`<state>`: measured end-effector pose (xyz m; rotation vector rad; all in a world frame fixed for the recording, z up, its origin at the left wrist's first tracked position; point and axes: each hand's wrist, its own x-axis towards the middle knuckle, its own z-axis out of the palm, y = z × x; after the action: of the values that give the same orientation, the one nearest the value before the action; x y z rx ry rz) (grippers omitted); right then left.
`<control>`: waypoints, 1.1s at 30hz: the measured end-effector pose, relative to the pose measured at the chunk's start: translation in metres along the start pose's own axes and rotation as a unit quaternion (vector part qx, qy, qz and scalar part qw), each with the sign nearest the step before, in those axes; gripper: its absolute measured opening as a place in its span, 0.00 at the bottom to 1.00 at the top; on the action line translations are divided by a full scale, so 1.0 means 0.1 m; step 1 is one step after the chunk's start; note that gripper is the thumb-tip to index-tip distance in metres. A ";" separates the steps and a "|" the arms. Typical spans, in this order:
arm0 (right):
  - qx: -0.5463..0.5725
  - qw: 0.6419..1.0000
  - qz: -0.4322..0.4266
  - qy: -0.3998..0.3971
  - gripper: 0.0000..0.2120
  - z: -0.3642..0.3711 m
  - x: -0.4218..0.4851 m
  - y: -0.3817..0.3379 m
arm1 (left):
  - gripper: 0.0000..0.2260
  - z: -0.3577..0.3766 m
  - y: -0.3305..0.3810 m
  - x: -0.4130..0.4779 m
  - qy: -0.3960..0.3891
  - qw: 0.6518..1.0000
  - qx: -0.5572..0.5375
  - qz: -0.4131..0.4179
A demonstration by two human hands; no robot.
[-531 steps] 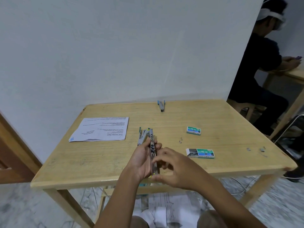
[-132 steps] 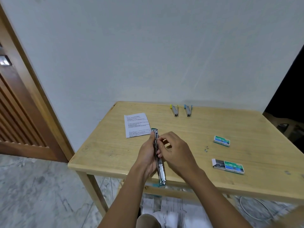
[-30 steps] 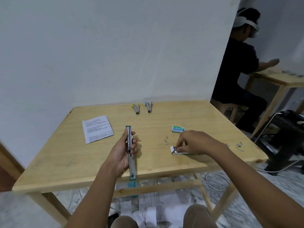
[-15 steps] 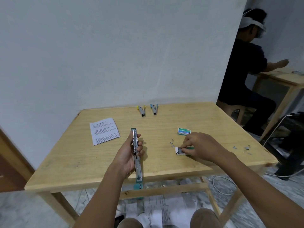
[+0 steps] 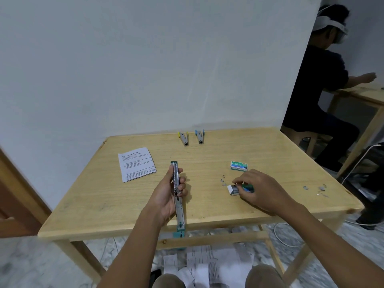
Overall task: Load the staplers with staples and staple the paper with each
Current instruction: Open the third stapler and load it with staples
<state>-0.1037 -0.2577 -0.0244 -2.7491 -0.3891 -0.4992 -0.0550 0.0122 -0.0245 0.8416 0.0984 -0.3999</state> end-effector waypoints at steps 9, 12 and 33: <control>0.242 0.953 0.113 0.143 0.05 -0.02 0.20 -0.36 | 0.14 -0.05 -0.01 0.03 -0.002 1.000 0.010 -0.012; 0.365 0.918 0.125 0.090 0.06 -0.03 0.35 -0.65 | 0.14 -0.05 -0.02 0.05 -0.004 1.000 0.016 -0.020; 0.371 0.925 0.082 0.005 0.08 0.38 0.56 -1.13 | 0.20 -0.13 -0.02 0.20 -0.048 0.995 0.040 -0.084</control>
<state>-0.0779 -0.1294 -0.0075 -2.0163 -0.2665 -0.2458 -0.0361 0.0143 -0.0399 0.8938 0.0643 -0.6040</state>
